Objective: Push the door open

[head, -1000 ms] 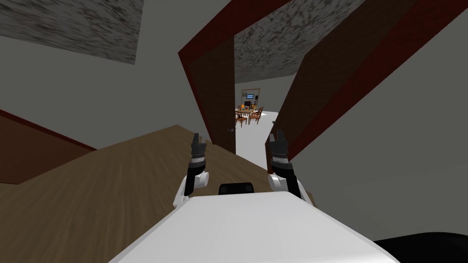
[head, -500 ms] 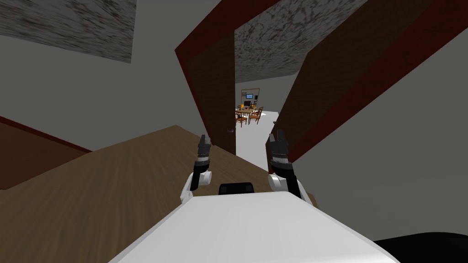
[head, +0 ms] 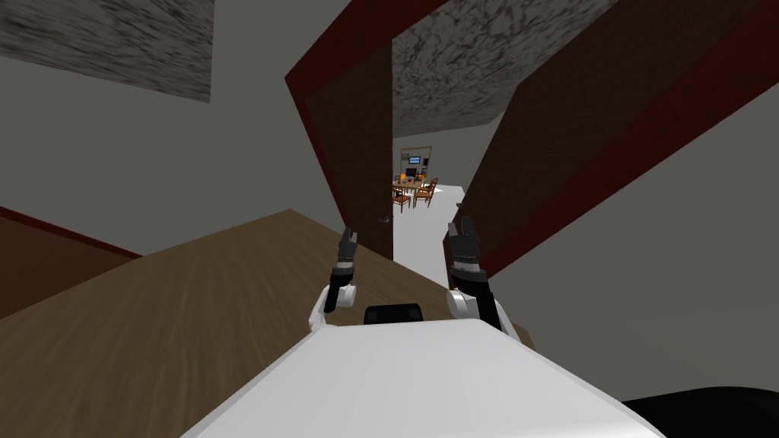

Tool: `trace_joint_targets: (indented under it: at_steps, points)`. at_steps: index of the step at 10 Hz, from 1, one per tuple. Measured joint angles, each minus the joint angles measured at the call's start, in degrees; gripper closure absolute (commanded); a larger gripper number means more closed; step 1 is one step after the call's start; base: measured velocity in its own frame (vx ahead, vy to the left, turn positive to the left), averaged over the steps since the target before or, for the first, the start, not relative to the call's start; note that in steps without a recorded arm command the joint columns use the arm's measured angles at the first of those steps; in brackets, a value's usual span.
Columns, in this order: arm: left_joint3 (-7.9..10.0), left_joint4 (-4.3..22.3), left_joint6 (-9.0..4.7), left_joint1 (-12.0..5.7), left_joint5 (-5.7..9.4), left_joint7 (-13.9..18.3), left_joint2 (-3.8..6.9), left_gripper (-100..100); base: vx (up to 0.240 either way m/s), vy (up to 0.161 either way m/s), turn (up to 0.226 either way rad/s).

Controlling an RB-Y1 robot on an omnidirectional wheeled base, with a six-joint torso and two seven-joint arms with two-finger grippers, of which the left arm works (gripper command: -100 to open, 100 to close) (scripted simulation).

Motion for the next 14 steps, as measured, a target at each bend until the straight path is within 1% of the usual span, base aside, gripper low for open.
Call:
trace_joint_targets:
  at_steps: [1, 2, 3, 5, 6, 7, 8, 9, 11, 12, 13, 14]
  points:
    - [-0.41, 1.2, -0.30, -0.05, -0.07, 0.2, 0.13, -100, 0.072, 0.035, -0.026]
    - [-0.64, 3.4, -0.63, -1.35, -0.09, 0.5, 0.25, -100, 0.095, 0.041, -0.033]
    - [-1.10, 4.4, -0.76, -1.52, -0.11, 0.9, 0.67, -100, 0.065, 0.025, -0.007]
    - [-1.38, 7.9, -1.27, -2.96, -0.11, 1.3, 0.86, -100, 0.067, 0.019, -0.020]
    - [-1.94, 9.6, -1.70, -3.39, -0.25, 1.5, 0.85, -100, 0.054, 0.026, -0.010]
    - [-2.18, 10.8, -2.07, -3.67, -0.29, 1.6, 0.86, -100, 0.053, 0.035, -0.013]
    - [-2.58, 12.1, -2.09, -4.21, -0.41, 1.7, 0.76, -100, 0.078, 0.044, -0.029]
    - [-2.94, 13.1, -1.86, -4.95, -0.44, 2.1, 1.00, -100, 0.062, 0.023, -0.013]
    - [-3.25, 16.6, -2.57, -6.32, -0.45, 2.5, 1.12, -100, 0.071, 0.028, -0.021]
    - [-3.75, 17.6, -2.60, -6.68, -0.53, 2.8, 1.24, -100, 0.055, 0.027, -0.011]
    - [-4.02, 18.6, -2.87, -6.66, -0.58, 2.9, 1.31, -100, 0.059, 0.024, -0.010]
    - [-4.28, 20.0, -3.19, -7.30, -0.61, 3.1, 1.35, -100, 0.045, 0.016, -0.010]
